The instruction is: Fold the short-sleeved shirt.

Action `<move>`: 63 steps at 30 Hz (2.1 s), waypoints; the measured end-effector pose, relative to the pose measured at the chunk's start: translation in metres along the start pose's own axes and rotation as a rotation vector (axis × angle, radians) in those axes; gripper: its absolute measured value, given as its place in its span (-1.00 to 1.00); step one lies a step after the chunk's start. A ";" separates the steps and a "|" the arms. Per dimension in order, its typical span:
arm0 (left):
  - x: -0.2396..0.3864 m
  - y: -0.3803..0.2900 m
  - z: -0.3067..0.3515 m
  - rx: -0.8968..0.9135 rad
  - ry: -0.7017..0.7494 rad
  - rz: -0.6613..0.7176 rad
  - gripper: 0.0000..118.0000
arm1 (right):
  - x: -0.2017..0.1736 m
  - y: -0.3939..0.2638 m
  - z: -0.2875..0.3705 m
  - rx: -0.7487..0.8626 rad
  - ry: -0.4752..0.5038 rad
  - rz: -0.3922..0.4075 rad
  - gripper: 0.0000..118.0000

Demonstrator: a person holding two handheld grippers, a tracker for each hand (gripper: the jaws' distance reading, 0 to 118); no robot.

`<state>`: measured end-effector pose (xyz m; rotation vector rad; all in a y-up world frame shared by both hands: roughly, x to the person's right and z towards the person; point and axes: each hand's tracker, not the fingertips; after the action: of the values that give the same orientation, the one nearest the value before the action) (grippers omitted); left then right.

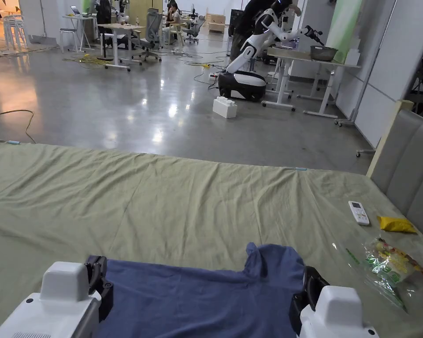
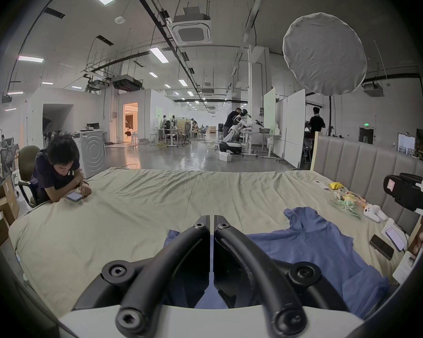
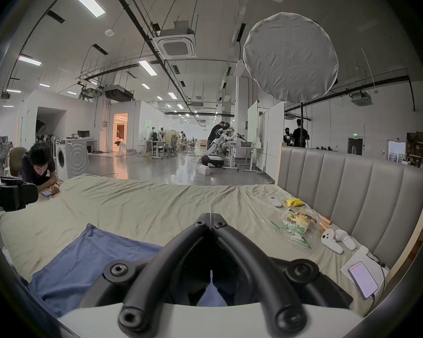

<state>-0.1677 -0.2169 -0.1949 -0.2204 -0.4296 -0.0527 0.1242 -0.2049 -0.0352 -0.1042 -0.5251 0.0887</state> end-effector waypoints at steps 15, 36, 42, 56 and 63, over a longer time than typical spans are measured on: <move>-0.025 -0.008 0.010 -0.033 0.023 -0.011 -0.96 | 0.000 -0.003 0.000 -0.015 0.000 0.015 -0.99; -0.154 -0.115 0.064 -0.766 0.089 0.145 -0.27 | -0.012 -0.029 -0.004 -0.102 0.045 0.046 -0.99; -0.152 -0.143 0.052 -0.833 0.065 0.160 -0.01 | -0.019 -0.032 -0.004 -0.122 0.058 0.061 -0.99; -0.126 -0.153 0.031 -0.887 0.033 0.010 -0.37 | -0.020 -0.042 -0.003 -0.153 0.062 0.080 -0.99; -0.121 -0.150 0.033 -0.879 0.010 0.004 -0.87 | -0.009 -0.049 0.011 -0.186 0.074 0.084 -0.99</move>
<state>-0.3052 -0.3550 -0.1865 -1.0849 -0.3744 -0.2392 0.1134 -0.2533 -0.0245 -0.3103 -0.4539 0.1178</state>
